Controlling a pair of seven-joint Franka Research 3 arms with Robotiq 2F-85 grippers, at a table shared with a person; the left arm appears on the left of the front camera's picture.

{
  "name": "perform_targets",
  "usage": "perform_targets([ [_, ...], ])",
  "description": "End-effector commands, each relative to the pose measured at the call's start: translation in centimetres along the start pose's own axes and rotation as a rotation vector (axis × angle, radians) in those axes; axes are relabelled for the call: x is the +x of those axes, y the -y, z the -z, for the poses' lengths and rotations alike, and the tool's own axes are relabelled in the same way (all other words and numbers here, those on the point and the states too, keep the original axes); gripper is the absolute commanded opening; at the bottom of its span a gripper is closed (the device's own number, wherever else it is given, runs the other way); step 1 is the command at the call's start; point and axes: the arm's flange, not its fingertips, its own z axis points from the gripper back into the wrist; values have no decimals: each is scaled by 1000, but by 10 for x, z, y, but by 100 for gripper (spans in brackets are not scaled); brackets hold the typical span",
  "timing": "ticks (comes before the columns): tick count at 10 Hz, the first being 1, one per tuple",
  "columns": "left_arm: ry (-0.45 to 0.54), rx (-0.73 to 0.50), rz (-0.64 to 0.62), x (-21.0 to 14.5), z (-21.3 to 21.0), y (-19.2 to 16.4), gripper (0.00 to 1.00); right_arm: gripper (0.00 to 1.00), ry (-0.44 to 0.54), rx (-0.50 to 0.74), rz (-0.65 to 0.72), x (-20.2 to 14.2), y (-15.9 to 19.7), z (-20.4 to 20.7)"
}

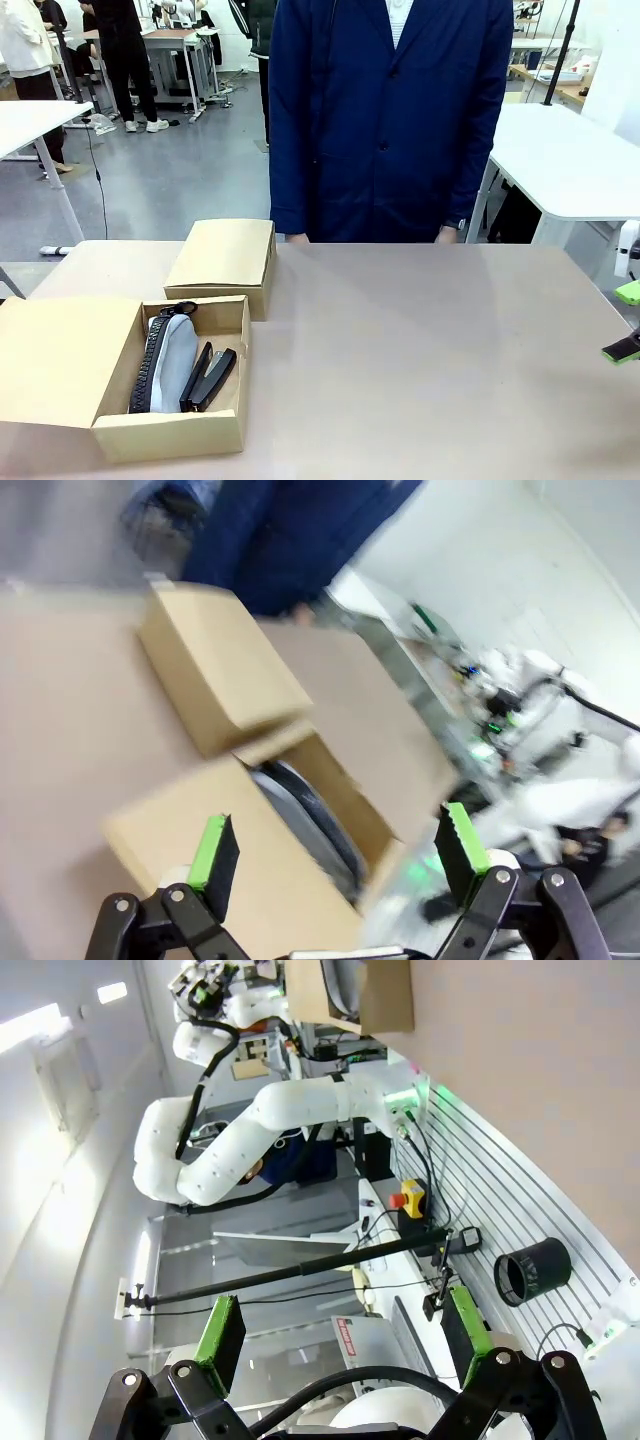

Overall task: Place items inside the box.
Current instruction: Close the lid of the Mailer Box closest to the robot.

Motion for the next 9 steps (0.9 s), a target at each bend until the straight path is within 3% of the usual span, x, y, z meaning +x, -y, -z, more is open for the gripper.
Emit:
perform_targets([
  [1, 147, 189, 581, 1, 16, 4, 100, 100, 15, 1, 16, 3, -5, -1],
  [2, 155, 171, 728, -1, 10, 4, 100, 100, 15, 1, 16, 3, -5, -1],
  [3, 186, 118, 786, -2, 6, 7, 100, 100, 15, 1, 16, 3, -5, -1],
  [4, 183, 71, 676, 2, 11, 10, 100, 100, 15, 1, 16, 3, -5, -1],
  [5, 36, 63, 499, 12, 2, 13, 100, 100, 15, 1, 16, 3, -5, -1],
  [6, 78, 70, 617, 15, 0, 15, 100, 100, 15, 1, 16, 3, -5, -1],
  [7, 127, -33, 970, 8, 14, 36, 100, 100, 15, 1, 16, 3, -5, -1],
  [8, 171, -137, 1261, 12, 32, 36, 100, 100, 15, 1, 16, 3, -5, -1],
  [9, 153, -154, 1505, 14, 45, 26, 100, 100, 15, 1, 16, 3, -5, -1],
])
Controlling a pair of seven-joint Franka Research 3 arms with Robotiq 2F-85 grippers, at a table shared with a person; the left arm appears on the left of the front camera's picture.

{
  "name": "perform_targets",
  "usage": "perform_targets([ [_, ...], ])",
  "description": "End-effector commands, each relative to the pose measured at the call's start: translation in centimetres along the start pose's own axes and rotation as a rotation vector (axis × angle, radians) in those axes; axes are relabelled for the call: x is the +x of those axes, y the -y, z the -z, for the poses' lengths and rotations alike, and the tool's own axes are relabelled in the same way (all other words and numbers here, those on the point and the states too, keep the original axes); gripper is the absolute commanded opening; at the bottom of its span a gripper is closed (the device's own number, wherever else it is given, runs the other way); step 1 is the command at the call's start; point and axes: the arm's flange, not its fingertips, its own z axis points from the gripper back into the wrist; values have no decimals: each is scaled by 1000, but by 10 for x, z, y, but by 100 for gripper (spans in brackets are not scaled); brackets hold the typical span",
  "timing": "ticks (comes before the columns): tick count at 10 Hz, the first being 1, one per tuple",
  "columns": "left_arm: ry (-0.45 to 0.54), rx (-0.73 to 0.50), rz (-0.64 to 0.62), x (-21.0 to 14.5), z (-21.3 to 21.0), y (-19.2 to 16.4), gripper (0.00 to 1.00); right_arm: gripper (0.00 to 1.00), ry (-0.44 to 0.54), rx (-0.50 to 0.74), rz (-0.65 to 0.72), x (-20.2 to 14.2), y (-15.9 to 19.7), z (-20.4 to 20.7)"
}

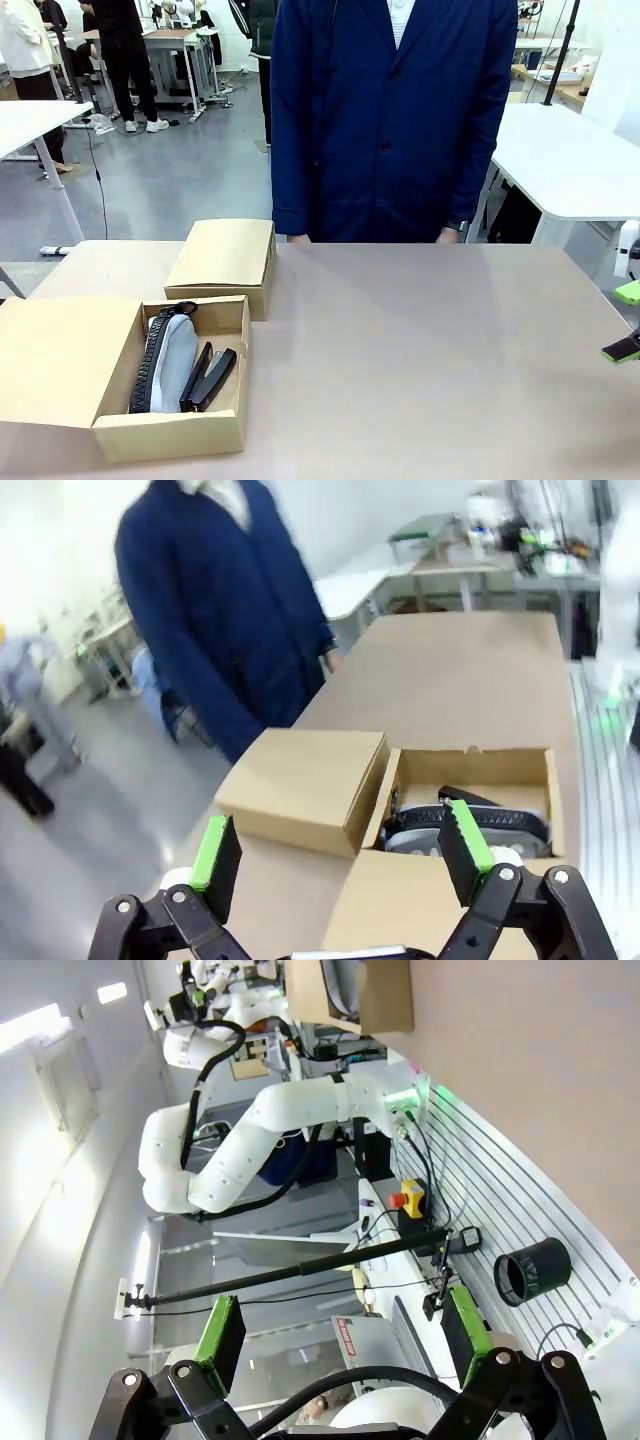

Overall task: Place items inside the box.
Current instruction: Close the lid of the Mailer Box closest to the robot.

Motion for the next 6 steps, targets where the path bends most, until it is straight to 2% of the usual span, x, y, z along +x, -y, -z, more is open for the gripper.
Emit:
perform_targets([
  [1, 75, -94, 584, -27, 21, -3, 100, 100, 15, 1, 16, 3, -5, -1],
  [2, 14, -154, 621, -34, 29, -4, 100, 100, 15, 1, 16, 3, -5, -1],
  [3, -123, -172, 669, -41, 37, -7, 100, 100, 15, 1, 16, 3, -5, -1],
  [4, -346, -144, 398, -44, 45, -20, 100, 100, 15, 1, 16, 3, -5, -1],
  [5, -61, -203, 423, 2, 42, -4, 100, 100, 15, 1, 16, 3, -5, -1],
  [6, -61, -203, 423, 2, 42, -4, 100, 100, 15, 1, 16, 3, -5, -1],
])
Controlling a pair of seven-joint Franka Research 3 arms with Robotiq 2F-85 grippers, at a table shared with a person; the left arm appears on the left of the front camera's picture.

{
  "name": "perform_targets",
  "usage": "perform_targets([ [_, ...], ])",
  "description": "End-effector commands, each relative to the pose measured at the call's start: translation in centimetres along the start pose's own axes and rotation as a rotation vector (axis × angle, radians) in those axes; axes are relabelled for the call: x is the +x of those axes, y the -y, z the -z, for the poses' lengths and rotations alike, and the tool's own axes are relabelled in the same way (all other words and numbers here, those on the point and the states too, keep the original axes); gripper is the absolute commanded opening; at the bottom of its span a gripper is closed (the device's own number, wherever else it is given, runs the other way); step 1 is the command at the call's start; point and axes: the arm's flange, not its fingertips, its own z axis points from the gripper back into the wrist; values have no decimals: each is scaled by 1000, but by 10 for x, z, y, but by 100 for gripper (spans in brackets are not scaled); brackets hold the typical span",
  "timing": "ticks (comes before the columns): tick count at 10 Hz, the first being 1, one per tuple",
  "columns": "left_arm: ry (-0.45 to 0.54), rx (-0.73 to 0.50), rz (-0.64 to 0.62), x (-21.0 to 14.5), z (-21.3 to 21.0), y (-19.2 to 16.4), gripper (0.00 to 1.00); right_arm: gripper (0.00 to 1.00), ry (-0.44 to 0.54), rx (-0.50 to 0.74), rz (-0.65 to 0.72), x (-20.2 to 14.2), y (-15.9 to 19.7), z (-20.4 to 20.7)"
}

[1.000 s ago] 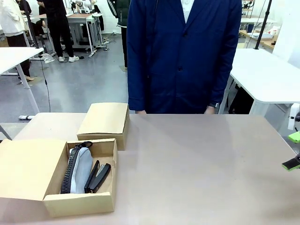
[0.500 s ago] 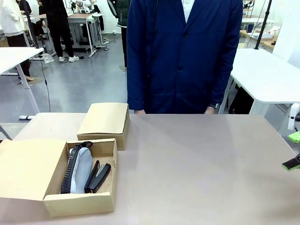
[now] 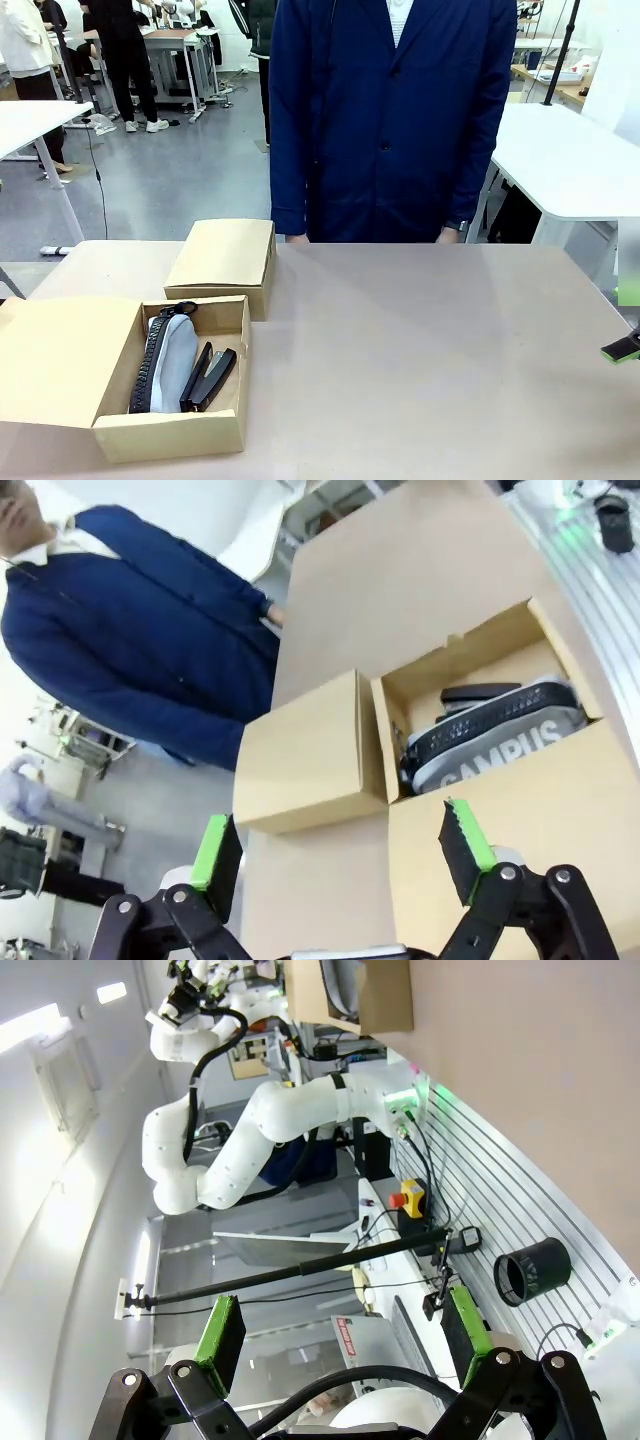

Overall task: Place items inside the box.
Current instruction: Close the lid of the Mailer Box closest to the robot.

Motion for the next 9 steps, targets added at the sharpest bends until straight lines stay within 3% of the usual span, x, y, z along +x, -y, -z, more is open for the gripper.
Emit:
perform_targets([
  [1, -36, 3, 16, 3, -2, -4, 100, 100, 15, 2, 15, 2, -5, -1],
  [2, -177, -53, -72, -16, 2, -11, 100, 100, 15, 2, 15, 2, -5, -1],
  [3, -253, -128, -198, -38, 5, -16, 100, 100, 15, 2, 15, 2, -5, -1],
  [6, -397, -240, -301, -83, -14, -24, 100, 100, 15, 2, 15, 2, -5, -1],
  [9, -507, -331, -454, -136, -6, -2, 100, 100, 15, 2, 15, 2, -5, -1],
])
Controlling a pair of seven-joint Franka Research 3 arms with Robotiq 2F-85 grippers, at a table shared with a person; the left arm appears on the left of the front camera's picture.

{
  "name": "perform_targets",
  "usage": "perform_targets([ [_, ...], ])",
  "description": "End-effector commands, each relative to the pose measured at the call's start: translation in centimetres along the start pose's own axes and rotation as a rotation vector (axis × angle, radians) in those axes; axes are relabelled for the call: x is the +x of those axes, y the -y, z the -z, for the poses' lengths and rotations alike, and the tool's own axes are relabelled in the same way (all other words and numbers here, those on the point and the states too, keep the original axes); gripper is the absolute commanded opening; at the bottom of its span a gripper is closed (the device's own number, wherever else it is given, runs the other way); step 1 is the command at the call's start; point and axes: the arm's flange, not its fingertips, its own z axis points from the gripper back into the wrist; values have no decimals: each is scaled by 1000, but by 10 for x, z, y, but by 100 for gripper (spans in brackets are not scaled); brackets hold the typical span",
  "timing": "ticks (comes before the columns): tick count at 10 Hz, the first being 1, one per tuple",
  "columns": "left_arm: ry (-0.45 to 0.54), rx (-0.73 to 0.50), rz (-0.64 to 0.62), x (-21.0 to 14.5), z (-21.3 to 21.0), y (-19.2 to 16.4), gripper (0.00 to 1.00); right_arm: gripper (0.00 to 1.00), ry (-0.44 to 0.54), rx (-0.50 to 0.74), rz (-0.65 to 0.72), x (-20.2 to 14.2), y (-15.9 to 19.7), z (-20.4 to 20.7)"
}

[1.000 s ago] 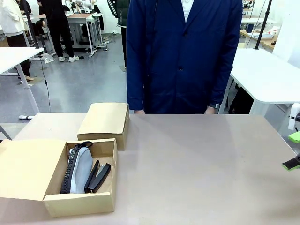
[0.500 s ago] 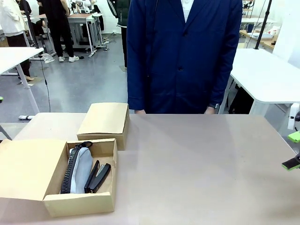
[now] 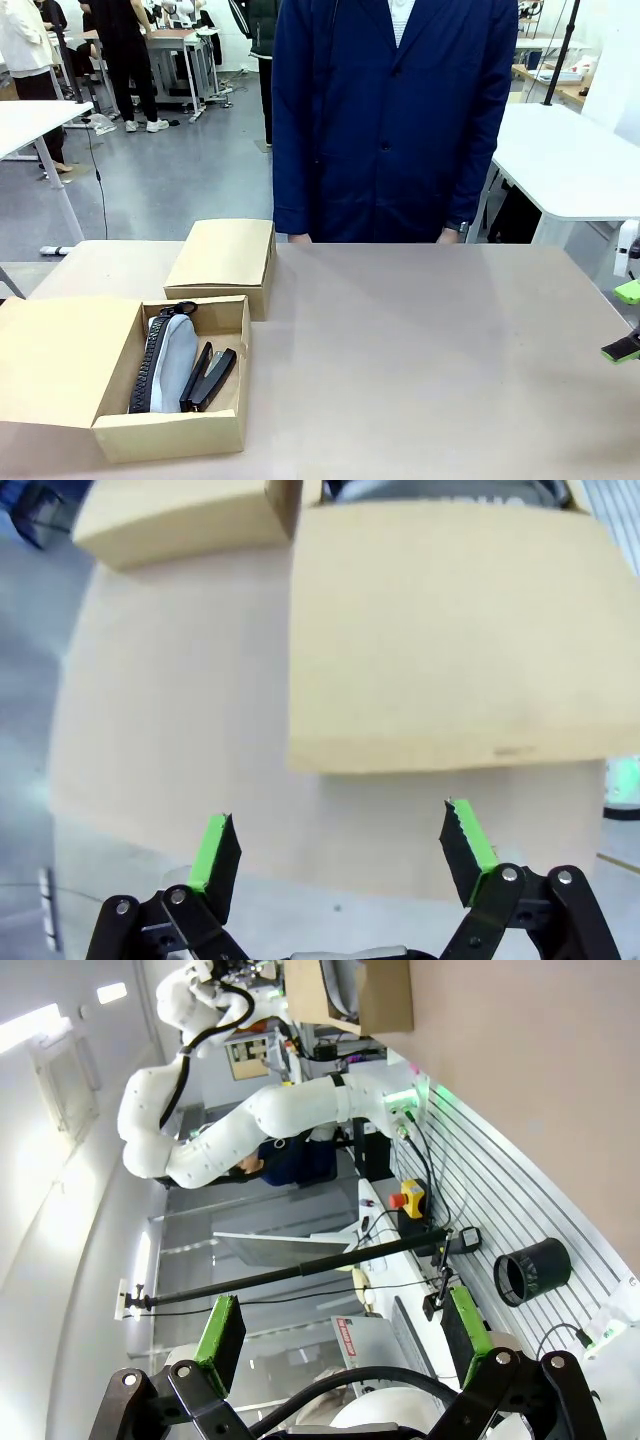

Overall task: Place items inside the box.
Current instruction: Close the lid of the Mailer Box closest to the robot.

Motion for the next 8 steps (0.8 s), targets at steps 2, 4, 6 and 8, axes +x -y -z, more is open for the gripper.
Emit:
perform_targets([
  [2, -72, -87, -110, -22, 31, -3, 100, 100, 15, 2, 15, 2, -5, -1],
  [4, -79, -143, -153, -31, 59, 6, 100, 100, 15, 2, 15, 2, -5, -1],
  [6, -23, -152, -194, -27, 75, 17, 100, 100, 15, 2, 15, 2, -5, -1],
  [8, 112, -119, -203, -8, 85, 33, 100, 100, 15, 2, 15, 2, -5, -1],
])
